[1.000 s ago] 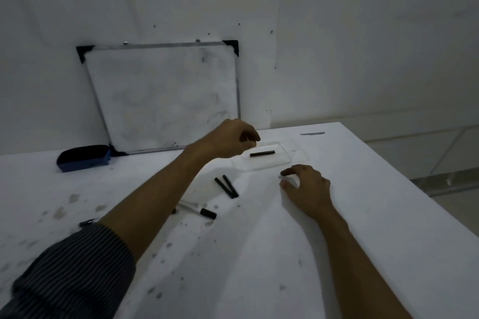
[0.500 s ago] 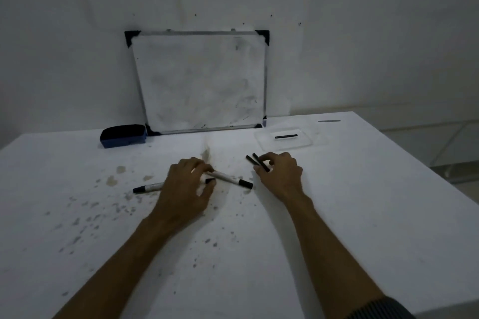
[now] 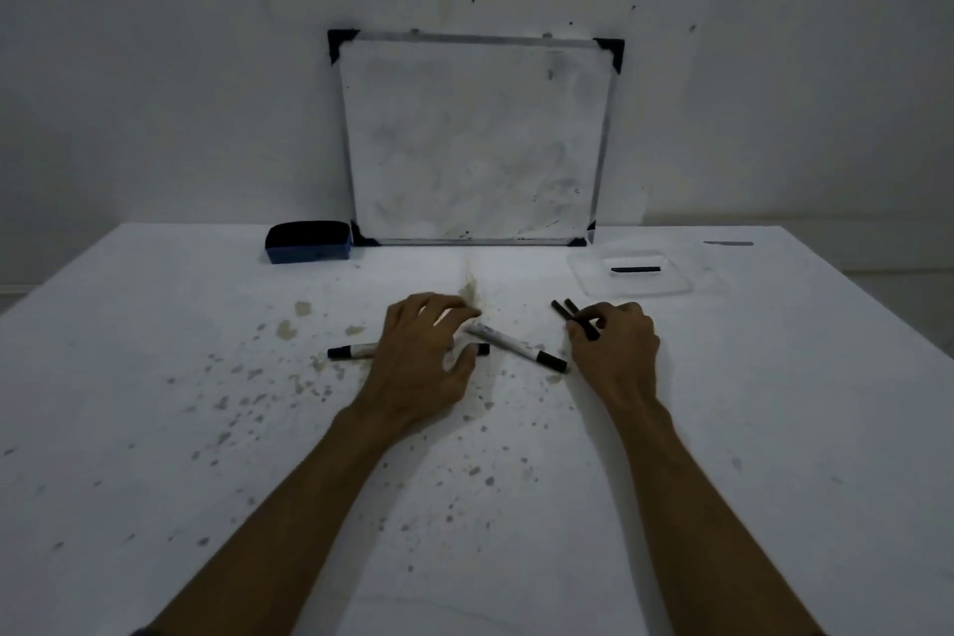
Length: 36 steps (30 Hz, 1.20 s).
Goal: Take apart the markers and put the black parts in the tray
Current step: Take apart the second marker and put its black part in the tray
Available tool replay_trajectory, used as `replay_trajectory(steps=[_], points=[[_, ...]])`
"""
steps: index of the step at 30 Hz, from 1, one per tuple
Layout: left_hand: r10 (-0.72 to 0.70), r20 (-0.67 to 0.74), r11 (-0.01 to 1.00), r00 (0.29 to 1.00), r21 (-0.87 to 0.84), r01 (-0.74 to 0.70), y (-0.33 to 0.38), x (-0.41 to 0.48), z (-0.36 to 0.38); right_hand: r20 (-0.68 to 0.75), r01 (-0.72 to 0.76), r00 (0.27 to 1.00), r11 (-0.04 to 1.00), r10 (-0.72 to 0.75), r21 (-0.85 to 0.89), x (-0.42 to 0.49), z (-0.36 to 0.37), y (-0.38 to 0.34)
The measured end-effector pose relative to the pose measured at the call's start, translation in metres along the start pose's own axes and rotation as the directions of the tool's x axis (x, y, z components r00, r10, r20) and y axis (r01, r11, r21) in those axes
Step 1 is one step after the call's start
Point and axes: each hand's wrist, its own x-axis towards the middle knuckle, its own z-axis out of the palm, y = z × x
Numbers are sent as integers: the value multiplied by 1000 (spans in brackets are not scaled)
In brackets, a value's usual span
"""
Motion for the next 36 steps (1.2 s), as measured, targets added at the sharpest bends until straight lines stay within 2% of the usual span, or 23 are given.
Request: replay_trajectory(steps=[4, 8, 13, 16, 18, 21, 25, 27, 29, 33, 36], points=[[97, 127, 995, 987, -23, -95, 12, 23, 9, 17, 4, 1000, 1000, -4, 5, 1, 0, 1], [209, 301, 977, 931, -17, -214, 29, 44, 27, 7, -28, 1000, 955, 27, 295, 1, -12, 1], [211, 271, 976, 939, -15, -215, 32, 65, 35, 51, -84, 996, 878, 68, 472, 0, -20, -1], [96, 99, 978, 990, -194, -76, 34, 76, 18, 71, -55, 997, 824, 19, 564, 2, -22, -4], [-92, 44, 892, 995, -441, 102, 40, 82, -5, 121, -71, 993, 750, -12, 658, 2, -25, -10], [-304, 135, 673, 943, -671, 313, 42, 80, -30, 206, -133, 978, 631, -44, 765, -3, -24, -22], [-425, 225, 400, 877, -823, 405, 30, 59, -31, 291, -155, 945, 580, -148, 800, -14, -21, -38], [-468, 271, 254, 841, -871, 422, 23, 46, -27, 332, -177, 925, 561, -186, 809, -20, -20, -45], [-486, 297, 150, 822, -898, 413, 17, 35, -22, 344, -183, 915, 545, -209, 818, -24, -19, -48], [-524, 326, 54, 787, -909, 413, 15, 20, -18, 300, -90, 917, 598, -262, 796, -29, -20, -51], [-498, 344, 88, 796, -893, 441, 14, 15, -19, 269, -43, 930, 653, -251, 756, -30, -17, -52]])
